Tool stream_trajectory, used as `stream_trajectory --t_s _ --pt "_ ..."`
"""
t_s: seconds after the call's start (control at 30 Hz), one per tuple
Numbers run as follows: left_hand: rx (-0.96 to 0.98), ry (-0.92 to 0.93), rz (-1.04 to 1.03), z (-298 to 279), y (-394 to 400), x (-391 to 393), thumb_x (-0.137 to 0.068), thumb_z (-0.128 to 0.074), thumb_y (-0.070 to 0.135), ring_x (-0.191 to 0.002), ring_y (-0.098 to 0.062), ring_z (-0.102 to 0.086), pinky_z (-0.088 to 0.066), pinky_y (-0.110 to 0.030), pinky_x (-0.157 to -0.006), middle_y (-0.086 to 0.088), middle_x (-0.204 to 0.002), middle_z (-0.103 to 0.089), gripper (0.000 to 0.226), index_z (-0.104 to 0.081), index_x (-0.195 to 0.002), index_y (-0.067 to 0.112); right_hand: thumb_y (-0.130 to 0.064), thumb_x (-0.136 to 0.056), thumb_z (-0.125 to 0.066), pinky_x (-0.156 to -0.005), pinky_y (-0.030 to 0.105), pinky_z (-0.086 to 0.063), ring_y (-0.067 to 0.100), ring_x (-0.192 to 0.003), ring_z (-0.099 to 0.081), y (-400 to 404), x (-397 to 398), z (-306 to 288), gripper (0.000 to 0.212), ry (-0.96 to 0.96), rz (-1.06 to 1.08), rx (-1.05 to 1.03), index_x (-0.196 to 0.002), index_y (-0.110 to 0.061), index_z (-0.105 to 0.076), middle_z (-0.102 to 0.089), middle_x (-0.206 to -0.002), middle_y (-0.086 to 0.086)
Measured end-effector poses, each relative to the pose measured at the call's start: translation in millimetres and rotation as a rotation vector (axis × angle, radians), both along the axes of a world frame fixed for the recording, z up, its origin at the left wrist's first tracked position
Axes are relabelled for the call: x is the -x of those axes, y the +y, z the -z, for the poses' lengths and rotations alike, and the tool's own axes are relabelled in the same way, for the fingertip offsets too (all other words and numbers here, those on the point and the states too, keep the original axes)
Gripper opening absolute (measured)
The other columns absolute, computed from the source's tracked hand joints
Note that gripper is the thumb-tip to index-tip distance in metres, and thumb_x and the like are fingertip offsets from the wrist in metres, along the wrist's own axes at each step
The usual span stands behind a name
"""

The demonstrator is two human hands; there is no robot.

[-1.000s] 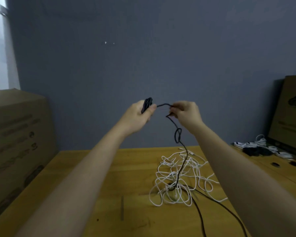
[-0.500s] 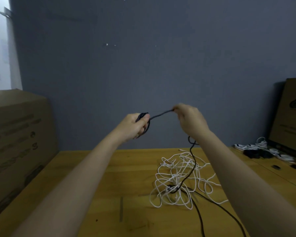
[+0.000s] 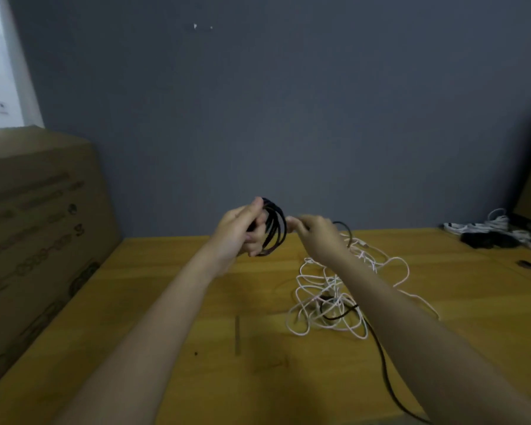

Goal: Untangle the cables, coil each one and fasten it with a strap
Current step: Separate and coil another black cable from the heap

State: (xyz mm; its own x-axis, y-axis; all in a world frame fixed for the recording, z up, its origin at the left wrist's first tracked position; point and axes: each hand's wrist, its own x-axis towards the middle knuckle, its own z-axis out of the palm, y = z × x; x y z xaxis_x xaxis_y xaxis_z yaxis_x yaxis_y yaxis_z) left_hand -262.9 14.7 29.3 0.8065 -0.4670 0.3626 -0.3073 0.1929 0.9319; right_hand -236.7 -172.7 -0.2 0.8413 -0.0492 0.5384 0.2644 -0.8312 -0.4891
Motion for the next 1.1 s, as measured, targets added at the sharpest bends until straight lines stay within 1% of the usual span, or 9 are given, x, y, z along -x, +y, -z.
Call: stream_trajectory --t_s 0.17,0.3,0.4,0.5,0.7,0.8,0.87,0.97,1.1 --pt "0.203 0.084 -0.199 16.6 4.5 -18.0 -0.104 -0.030 0.036 -0.039 -0.009 -0.026 -0.035 -0.022 -0.046 0.008 -0.047 -0.029 0.035 -0.039 -0.077 0.015 -0.034 -0.103 -0.035 -0.054 0.029 -0.036 0.009 -0.054 -0.047 18.4 15.3 73.5 0.032 0.139 -0.156 -0.203 -0.112 -0.018 -0.061 -0.049 -0.062 -0.012" --pt "0.246 0.104 -0.196 30.5 2.7 -26.5 -0.105 -0.033 0.022 -0.048 -0.010 -0.034 -0.037 -0.025 -0.060 0.006 -0.060 -0.040 0.026 -0.034 -0.080 0.016 -0.031 -0.104 -0.032 -0.062 0.038 -0.040 0.034 -0.083 -0.061 24.3 24.6 96.7 0.031 0.197 -0.145 0.349 -0.123 -0.017 -0.051 -0.068 -0.094 0.009" --pt "0.022 -0.028 -0.321 42.2 -5.4 -28.6 -0.105 -0.031 0.020 -0.055 -0.010 -0.041 -0.042 -0.028 -0.067 0.002 -0.072 -0.041 0.021 -0.032 -0.085 0.017 -0.029 -0.097 -0.040 -0.051 0.032 -0.038 0.032 -0.066 -0.063 31.7 26.0 99.7 0.031 -0.177 -0.186 0.659 -0.102 -0.009 -0.062 -0.067 -0.073 0.009" --pt "-0.373 -0.261 -0.417 54.0 -6.9 -31.5 -0.104 -0.031 0.027 -0.064 -0.012 -0.048 -0.042 -0.029 -0.072 0.002 -0.076 -0.048 0.019 -0.034 -0.092 0.013 -0.029 -0.092 -0.042 -0.052 0.028 -0.042 0.022 -0.058 -0.058 31.9 27.7 97.4 0.032 -0.382 -0.252 0.722 -0.084 -0.010 -0.066 -0.062 -0.062 0.000" --pt "-0.923 -0.355 -0.311 71.9 -1.8 -27.7 -0.103 -0.031 0.038 -0.077 -0.026 -0.058 -0.044 -0.040 -0.071 -0.007 -0.082 -0.058 0.030 -0.040 -0.100 0.009 -0.023 -0.093 -0.053 -0.062 0.034 -0.041 0.024 -0.070 -0.051 11.3 34.0 74.0 0.021 -0.458 -0.315 0.562 -0.095 -0.008 -0.068 -0.061 -0.073 0.001" --pt "-0.814 -0.241 -0.200 74.2 1.6 -20.5 -0.099 -0.038 0.048 -0.069 -0.018 -0.055 -0.038 -0.034 -0.065 0.002 -0.070 -0.049 0.034 -0.040 -0.082 0.019 -0.028 -0.089 -0.056 -0.069 0.031 -0.042 0.022 -0.081 -0.050 -5.6 28.2 65.2 0.022 -0.475 -0.220 0.490 -0.087 -0.008 -0.066 -0.063 -0.079 0.001" --pt "-0.820 -0.288 -0.163 69.4 1.6 -15.1 -0.089 -0.053 0.054 -0.065 -0.012 -0.047 -0.035 -0.031 -0.062 0.005 -0.070 -0.046 0.037 -0.046 -0.083 0.019 -0.020 -0.085 -0.065 -0.073 0.029 -0.042 0.019 -0.089 -0.047 -11.5 25.4 66.1 0.014 -0.431 -0.181 0.436 -0.091 -0.007 -0.066 -0.064 -0.090 0.004" --pt "-0.851 -0.360 -0.199 63.8 2.7 -12.9 -0.083 -0.066 0.050 -0.060 -0.011 -0.042 -0.030 -0.030 -0.057 0.004 -0.068 -0.045 0.036 -0.057 -0.087 0.016 -0.009 -0.076 -0.077 -0.076 0.031 -0.045 0.020 -0.101 -0.046 -16.8 23.6 70.1 0.026 -0.373 -0.115 0.372 -0.100 -0.007 -0.067 -0.061 -0.109 0.011" --pt "-0.583 -0.294 -0.273 63.6 15.6 -20.7 -0.088 -0.065 0.034 -0.047 -0.002 -0.037 -0.029 -0.023 -0.051 0.008 -0.058 -0.043 0.026 -0.056 -0.075 0.014 -0.018 -0.079 -0.075 -0.066 0.013 -0.035 0.014 -0.082 -0.054 -25.8 30.6 69.7 0.018 -0.379 -0.039 0.147 -0.094 -0.009 -0.073 -0.065 -0.087 0.004"
